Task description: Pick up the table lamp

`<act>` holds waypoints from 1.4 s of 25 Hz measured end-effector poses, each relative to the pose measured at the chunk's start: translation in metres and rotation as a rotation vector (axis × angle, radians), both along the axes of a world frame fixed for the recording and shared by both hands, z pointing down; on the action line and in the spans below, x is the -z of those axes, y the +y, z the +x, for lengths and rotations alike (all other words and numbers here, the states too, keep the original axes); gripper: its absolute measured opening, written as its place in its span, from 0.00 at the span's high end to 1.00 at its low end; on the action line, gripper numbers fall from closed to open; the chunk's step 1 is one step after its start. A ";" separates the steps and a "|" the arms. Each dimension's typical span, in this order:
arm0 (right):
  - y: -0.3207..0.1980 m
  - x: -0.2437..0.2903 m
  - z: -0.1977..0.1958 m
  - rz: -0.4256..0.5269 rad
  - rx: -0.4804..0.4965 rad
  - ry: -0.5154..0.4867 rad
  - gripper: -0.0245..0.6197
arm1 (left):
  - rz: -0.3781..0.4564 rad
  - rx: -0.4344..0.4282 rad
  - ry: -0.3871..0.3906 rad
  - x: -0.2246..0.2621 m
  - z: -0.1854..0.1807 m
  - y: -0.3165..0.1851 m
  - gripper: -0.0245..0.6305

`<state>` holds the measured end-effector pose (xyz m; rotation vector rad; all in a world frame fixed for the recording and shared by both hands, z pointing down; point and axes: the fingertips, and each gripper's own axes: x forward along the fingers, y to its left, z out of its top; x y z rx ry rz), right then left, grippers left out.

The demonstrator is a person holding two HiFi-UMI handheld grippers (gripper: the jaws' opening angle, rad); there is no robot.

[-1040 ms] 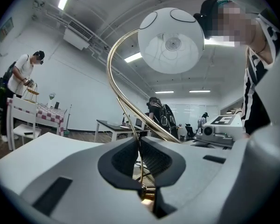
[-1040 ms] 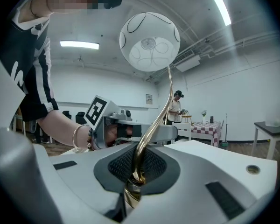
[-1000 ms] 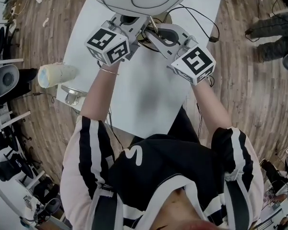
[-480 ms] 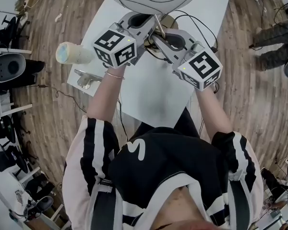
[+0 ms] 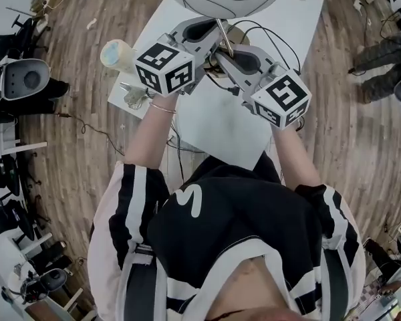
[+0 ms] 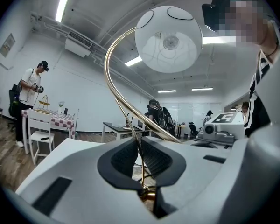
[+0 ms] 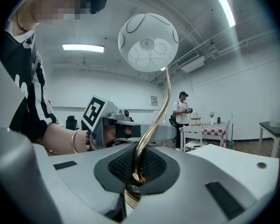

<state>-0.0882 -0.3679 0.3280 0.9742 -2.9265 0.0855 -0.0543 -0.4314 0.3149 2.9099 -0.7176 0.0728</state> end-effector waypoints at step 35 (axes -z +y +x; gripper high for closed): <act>0.219 0.034 0.045 0.058 0.157 -0.028 0.93 | 0.071 0.181 0.000 0.039 0.032 0.217 0.93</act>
